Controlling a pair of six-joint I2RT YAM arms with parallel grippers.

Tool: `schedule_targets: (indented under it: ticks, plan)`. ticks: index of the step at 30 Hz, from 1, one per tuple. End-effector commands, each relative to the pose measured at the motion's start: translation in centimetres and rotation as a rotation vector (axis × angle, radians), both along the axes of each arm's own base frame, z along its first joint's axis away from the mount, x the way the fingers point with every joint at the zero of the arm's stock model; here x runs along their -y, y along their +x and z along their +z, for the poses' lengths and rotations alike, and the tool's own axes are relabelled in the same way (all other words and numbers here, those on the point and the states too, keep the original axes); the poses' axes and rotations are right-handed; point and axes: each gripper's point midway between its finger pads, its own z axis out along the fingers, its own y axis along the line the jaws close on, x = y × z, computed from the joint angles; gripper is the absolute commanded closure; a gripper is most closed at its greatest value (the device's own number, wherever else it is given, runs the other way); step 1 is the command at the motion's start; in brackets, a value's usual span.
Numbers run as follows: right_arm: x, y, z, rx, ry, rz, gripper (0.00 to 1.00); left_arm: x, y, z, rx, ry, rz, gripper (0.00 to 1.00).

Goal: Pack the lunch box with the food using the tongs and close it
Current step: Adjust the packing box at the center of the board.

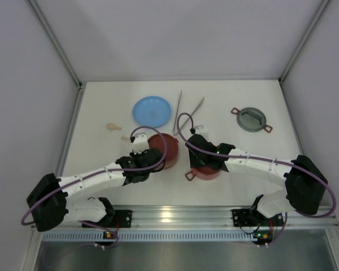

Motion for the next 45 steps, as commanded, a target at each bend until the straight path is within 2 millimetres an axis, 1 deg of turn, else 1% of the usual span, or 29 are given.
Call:
schedule_targets:
  ticks: [1,5,7,9,14,17,18,19,20,21,22,23,24,25,26,27,28,29,30,31,32,33,35,36,38,40,41,42,45]
  plan:
    - [2.1,-0.8,-0.5,-0.027,-0.051,-0.007,0.66,2.4,2.4,2.0,0.055,-0.071,-0.035,0.75]
    - [2.4,-0.8,0.2,-0.017,-0.044,-0.008,0.66,2.4,4.0,2.3,0.054,-0.065,-0.026,0.75]
    - [2.7,-0.8,0.8,-0.005,-0.039,-0.01,0.66,2.5,4.6,3.1,0.064,-0.061,-0.028,0.75]
    - [3.0,-0.9,1.3,0.003,-0.035,-0.013,0.66,2.4,4.9,3.3,0.065,-0.048,-0.026,0.74]
    - [4.5,-0.6,3.8,0.062,-0.011,-0.058,0.64,2.4,5.1,3.8,0.059,-0.047,-0.027,0.73]
    - [7.0,-0.2,5.1,0.1,-0.022,-0.13,0.62,2.4,4.0,3.8,0.021,-0.074,-0.042,0.74]
    - [8.3,0.1,5.2,0.103,-0.031,-0.17,0.61,2.0,3.3,3.2,0.005,-0.079,-0.042,0.75]
    - [9.2,0.4,6.0,0.126,-0.013,-0.2,0.57,2.1,2.8,3.3,0.005,-0.096,-0.052,0.75]
    - [10.1,0.5,5.7,0.126,-0.022,-0.212,0.55,2.4,2.1,3.3,0.002,-0.11,-0.074,0.75]
    - [11.7,1.2,5.7,0.126,-0.024,-0.27,0.54,2.7,1.3,3.8,0.005,-0.146,-0.097,0.74]
    - [12.4,1.5,5.8,0.13,-0.01,-0.284,0.52,2.8,0.7,4.0,-0.002,-0.151,-0.113,0.74]
    - [14.2,2.0,5.3,0.121,-0.037,-0.329,0.5,3.9,-0.3,4.7,0.009,-0.167,-0.148,0.74]
    - [14.8,2.3,5.2,0.119,-0.039,-0.345,0.49,4.8,-0.7,5.8,0.03,-0.176,-0.164,0.73]
    - [15.1,2.8,5.1,0.123,-0.025,-0.356,0.47,4.9,-1.6,6.0,0.026,-0.149,-0.177,0.71]
    - [16.2,3.2,4.6,0.11,-0.026,-0.382,0.47,6.5,-3.0,6.3,0.025,-0.146,-0.221,0.7]
    - [16.3,3.4,4.0,0.093,-0.018,-0.381,0.47,7.2,-3.5,6.7,0.032,-0.137,-0.236,0.69]
    - [15.8,3.6,3.7,0.072,0.017,-0.363,0.47,8.7,-3.8,7.7,0.036,-0.162,-0.26,0.69]
    - [16.1,4.3,3.4,0.071,0.028,-0.372,0.47,10.3,-4.9,7.0,0.013,-0.14,-0.307,0.69]
    - [16.1,4.5,2.8,0.048,0.023,-0.367,0.47,11.3,-5.3,7.1,0.013,-0.136,-0.325,0.68]
    - [15.9,4.7,2.5,0.039,0.029,-0.352,0.47,12.7,-5.4,8.0,0.024,-0.154,-0.335,0.68]
    - [15.7,5.2,2.5,0.044,0.041,-0.344,0.47,14.1,-6.0,6.9,0.009,-0.124,-0.36,0.66]
    - [15.7,5.4,2.0,0.026,0.039,-0.343,0.47,14.8,-5.9,6.8,0.008,-0.122,-0.363,0.66]
    - [15.5,5.7,2.0,0.025,0.051,-0.334,0.47,16.9,-5.7,6.2,0.003,-0.124,-0.375,0.65]
    - [15.5,5.7,2.0,0.029,0.054,-0.335,0.47,17.4,-5.5,6.1,0.005,-0.127,-0.372,0.65]
    - [15.5,5.7,2.0,0.029,0.06,-0.333,0.47,18.0,-4.9,5.6,0.021,-0.114,-0.347,0.62]
    - [15.5,5.7,2.1,0.031,0.067,-0.33,0.47,18.9,-4.3,5.9,0.034,-0.126,-0.336,0.61]
    - [15.5,5.7,2.0,0.029,0.064,-0.328,0.47,19.1,-4.0,5.1,0.02,-0.113,-0.332,0.6]
    - [15.4,5.7,1.9,0.026,0.065,-0.325,0.47,19.6,-3.7,5.3,0.024,-0.119,-0.328,0.6]
    - [15.3,5.7,0.9,-0.005,0.065,-0.316,0.47,20.3,-3.0,4.2,0.007,-0.112,-0.32,0.58]
